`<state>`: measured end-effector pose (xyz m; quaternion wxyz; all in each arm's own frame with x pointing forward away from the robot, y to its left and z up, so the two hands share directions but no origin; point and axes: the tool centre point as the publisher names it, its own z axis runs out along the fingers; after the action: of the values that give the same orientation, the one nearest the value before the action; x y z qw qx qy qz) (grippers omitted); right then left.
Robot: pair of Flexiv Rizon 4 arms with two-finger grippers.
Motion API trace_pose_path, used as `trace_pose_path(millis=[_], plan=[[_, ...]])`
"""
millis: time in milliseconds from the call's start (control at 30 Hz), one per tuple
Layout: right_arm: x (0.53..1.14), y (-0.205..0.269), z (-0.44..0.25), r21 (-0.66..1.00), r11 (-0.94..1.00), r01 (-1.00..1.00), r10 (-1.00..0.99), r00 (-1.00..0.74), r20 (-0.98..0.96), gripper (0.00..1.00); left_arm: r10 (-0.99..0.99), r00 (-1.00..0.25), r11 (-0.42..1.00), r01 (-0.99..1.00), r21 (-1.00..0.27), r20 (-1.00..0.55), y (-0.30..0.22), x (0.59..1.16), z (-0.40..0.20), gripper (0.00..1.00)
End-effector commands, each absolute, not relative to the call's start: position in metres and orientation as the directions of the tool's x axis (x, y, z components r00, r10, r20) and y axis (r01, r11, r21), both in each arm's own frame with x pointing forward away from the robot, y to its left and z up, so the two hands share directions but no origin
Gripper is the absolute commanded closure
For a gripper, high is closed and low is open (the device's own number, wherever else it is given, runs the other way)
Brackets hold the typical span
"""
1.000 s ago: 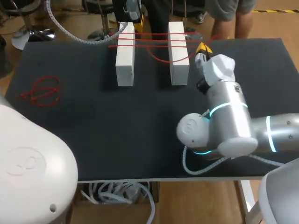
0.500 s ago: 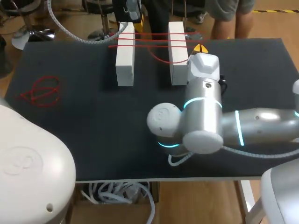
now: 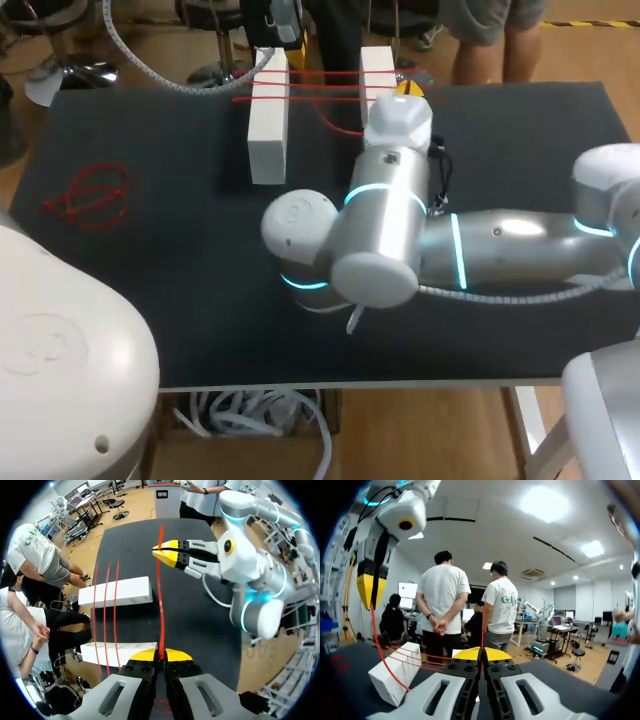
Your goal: Grab the tape and strap the tape.
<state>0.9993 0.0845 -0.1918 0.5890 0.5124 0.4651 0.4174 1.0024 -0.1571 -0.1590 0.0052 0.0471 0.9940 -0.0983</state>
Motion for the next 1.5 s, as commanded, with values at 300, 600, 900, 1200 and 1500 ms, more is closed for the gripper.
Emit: trace_pose_path(millis=[300, 600, 900, 1200, 1500], plan=[[0.987, 0.094, -0.161, 0.796, 0.585, 0.158, 0.674, 0.452, -0.585, 1.00, 0.092, -0.996, 0.977, 0.093, -0.190, -0.018, -0.158, 1.003, -0.158, 1.00], [0.984, 0.093, -0.149, 0.770, 0.626, 0.119, 0.659, 0.446, -0.605, 1.00, 0.092, -0.996, 0.977, 0.093, -0.190, -0.018, -0.158, 1.003, -0.158, 1.00], [0.984, 0.093, -0.149, 0.770, 0.626, 0.119, 0.659, 0.446, -0.605, 1.00, 0.092, -0.996, 0.977, 0.093, -0.190, -0.018, -0.158, 1.003, -0.158, 1.00], [0.982, 0.105, -0.148, 0.725, 0.683, 0.091, 0.635, 0.416, -0.651, 1.00, 0.092, -0.996, 0.977, 0.093, -0.190, -0.018, -0.158, 1.003, -0.158, 1.00], [0.987, 0.122, -0.135, 0.501, 0.861, 0.085, 0.452, 0.326, -0.831, 1.00, 0.092, -0.996, 0.977, 0.093, -0.190, -0.018, -0.158, 1.003, -0.158, 1.00]])
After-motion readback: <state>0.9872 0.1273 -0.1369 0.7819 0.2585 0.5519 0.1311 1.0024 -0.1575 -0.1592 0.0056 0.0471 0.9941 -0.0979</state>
